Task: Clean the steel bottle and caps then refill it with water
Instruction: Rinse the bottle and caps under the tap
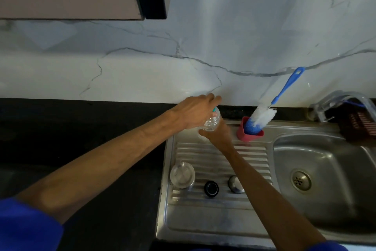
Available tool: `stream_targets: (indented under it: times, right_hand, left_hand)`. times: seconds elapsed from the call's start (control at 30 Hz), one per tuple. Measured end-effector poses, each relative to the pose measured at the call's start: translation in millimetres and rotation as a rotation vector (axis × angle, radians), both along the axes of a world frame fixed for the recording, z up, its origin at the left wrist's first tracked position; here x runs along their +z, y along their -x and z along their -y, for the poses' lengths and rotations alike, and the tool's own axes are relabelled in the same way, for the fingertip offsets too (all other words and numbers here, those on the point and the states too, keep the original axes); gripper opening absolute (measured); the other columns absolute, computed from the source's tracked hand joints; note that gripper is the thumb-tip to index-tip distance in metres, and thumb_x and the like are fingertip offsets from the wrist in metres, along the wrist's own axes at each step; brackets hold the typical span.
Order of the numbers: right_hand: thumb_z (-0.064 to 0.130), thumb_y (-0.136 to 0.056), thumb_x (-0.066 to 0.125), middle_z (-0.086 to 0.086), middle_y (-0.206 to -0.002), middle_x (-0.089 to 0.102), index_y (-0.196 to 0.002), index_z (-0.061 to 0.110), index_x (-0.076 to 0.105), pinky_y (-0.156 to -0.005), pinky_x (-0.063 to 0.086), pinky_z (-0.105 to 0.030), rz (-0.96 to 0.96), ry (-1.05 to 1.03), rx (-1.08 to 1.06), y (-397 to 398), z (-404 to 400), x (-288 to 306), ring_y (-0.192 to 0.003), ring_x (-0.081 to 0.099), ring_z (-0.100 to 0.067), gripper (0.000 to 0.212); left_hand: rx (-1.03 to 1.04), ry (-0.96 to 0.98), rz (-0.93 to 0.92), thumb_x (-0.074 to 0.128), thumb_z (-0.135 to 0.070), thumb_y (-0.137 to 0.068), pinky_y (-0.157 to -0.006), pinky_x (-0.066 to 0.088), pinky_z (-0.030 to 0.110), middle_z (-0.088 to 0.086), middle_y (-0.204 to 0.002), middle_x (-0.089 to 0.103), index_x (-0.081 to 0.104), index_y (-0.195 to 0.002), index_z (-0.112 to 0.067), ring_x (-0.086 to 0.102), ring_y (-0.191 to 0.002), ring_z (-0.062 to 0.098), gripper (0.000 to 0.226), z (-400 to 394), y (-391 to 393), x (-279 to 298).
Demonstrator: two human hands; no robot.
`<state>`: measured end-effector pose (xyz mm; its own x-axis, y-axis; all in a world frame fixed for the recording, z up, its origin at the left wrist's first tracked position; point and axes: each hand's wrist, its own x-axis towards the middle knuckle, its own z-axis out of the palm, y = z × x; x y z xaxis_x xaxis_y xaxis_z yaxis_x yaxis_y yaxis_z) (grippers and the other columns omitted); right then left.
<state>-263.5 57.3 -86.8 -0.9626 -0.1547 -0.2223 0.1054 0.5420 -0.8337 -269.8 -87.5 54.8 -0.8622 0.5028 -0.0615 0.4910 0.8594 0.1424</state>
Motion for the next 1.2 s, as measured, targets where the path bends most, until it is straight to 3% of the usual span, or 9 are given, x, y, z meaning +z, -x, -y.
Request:
stream_targets:
  times: [0.1,0.2,0.27,0.37,0.5,0.6,0.8,1.0,1.2]
  right_hand:
    - [0.030,-0.071,0.092,0.007,-0.122,0.067,-0.140,0.021,0.049,-0.092,0.051,-0.025,-0.011,0.016,0.002,-0.6,0.7,1.0,-0.109,0.063,-0.009,0.082]
    - [0.032,-0.068,0.093,0.005,-0.128,0.066,-0.143,0.022,0.048,-0.096,0.049,-0.027,-0.028,0.009,-0.033,2.3,-0.6,-1.7,-0.114,0.061,-0.011,0.088]
    - [0.034,-0.068,0.093,0.003,-0.130,0.065,-0.143,0.021,0.048,-0.099,0.051,-0.030,-0.034,0.005,-0.018,3.5,-1.8,-4.4,-0.117,0.061,-0.012,0.088]
    - [0.031,-0.070,0.092,0.000,-0.130,0.065,-0.142,0.018,0.048,-0.099,0.052,-0.030,-0.032,0.016,0.010,3.5,-2.3,-6.2,-0.118,0.062,-0.014,0.086]
    - [0.031,-0.067,0.093,0.001,-0.125,0.067,-0.137,0.020,0.052,-0.096,0.055,-0.032,-0.038,0.024,-0.002,2.3,-2.9,-8.5,-0.113,0.064,-0.012,0.082]
    - [0.028,-0.069,0.093,0.004,-0.125,0.065,-0.139,0.018,0.051,-0.088,0.047,-0.018,-0.019,0.022,-0.004,3.1,-4.7,-10.1,-0.112,0.061,-0.009,0.082]
    - [0.032,-0.069,0.092,0.003,-0.125,0.067,-0.138,0.019,0.052,-0.094,0.051,-0.026,-0.014,0.005,0.024,5.5,-4.1,-14.5,-0.112,0.063,-0.010,0.081]
    - [0.034,-0.067,0.093,0.006,-0.123,0.067,-0.137,0.020,0.053,-0.091,0.050,-0.022,-0.008,0.023,0.007,7.0,-4.5,-14.2,-0.109,0.063,-0.008,0.082]
    - [0.046,-0.064,0.089,0.007,-0.123,0.067,-0.136,0.024,0.052,-0.097,0.053,-0.029,-0.013,0.020,0.040,6.9,-5.9,-21.6,-0.112,0.064,-0.006,0.084]
  left_hand:
    - [0.066,-0.103,-0.053,0.058,-0.030,-0.106,-0.064,0.052,0.033,0.013,-0.110,0.063,0.047,-0.128,-0.008,0.063,-0.079,0.021,0.033,5.7,-4.2,-5.7]
    - [0.281,-0.493,-0.114,0.053,-0.029,-0.109,-0.058,0.043,0.029,0.011,-0.087,0.062,0.052,-0.112,-0.006,0.058,-0.066,0.020,0.023,14.0,-7.4,-0.1]
    - [0.612,-0.834,0.099,0.050,-0.040,-0.109,-0.053,0.044,0.022,0.002,-0.078,0.057,0.050,-0.108,-0.012,0.054,-0.059,0.012,0.028,26.5,-4.1,-3.6]
    - [1.021,-1.016,0.574,0.049,-0.044,-0.108,-0.051,0.042,0.023,-0.002,-0.071,0.052,0.060,-0.099,-0.016,0.046,-0.054,0.009,0.031,51.4,-10.9,-47.1]
    - [1.106,-0.880,0.786,0.064,-0.038,-0.100,-0.054,0.042,0.025,-0.002,-0.068,0.054,0.068,-0.090,-0.017,0.046,-0.053,0.009,0.023,73.4,-36.9,-117.8]
    - [1.061,-0.775,0.824,0.063,-0.042,-0.102,-0.051,0.040,0.022,-0.002,-0.072,0.062,0.076,-0.099,-0.013,0.050,-0.055,0.008,0.032,72.2,-44.5,-142.5]
    - [0.940,-0.616,0.856,0.057,-0.047,-0.104,-0.045,0.037,0.019,-0.003,-0.065,0.057,0.073,-0.091,-0.014,0.046,-0.050,0.007,0.039,67.6,-27.5,-157.0]
    - [0.765,-0.397,0.937,0.033,-0.057,-0.109,-0.050,0.035,0.023,-0.004,-0.061,0.047,0.054,-0.081,-0.021,0.040,-0.049,0.009,0.050,59.1,-17.6,-166.8]
    - [0.803,-0.461,0.987,0.036,-0.056,-0.109,-0.049,0.035,0.022,-0.005,-0.061,0.046,0.054,-0.082,-0.021,0.039,-0.048,0.009,0.048,52.0,-13.8,-170.9]
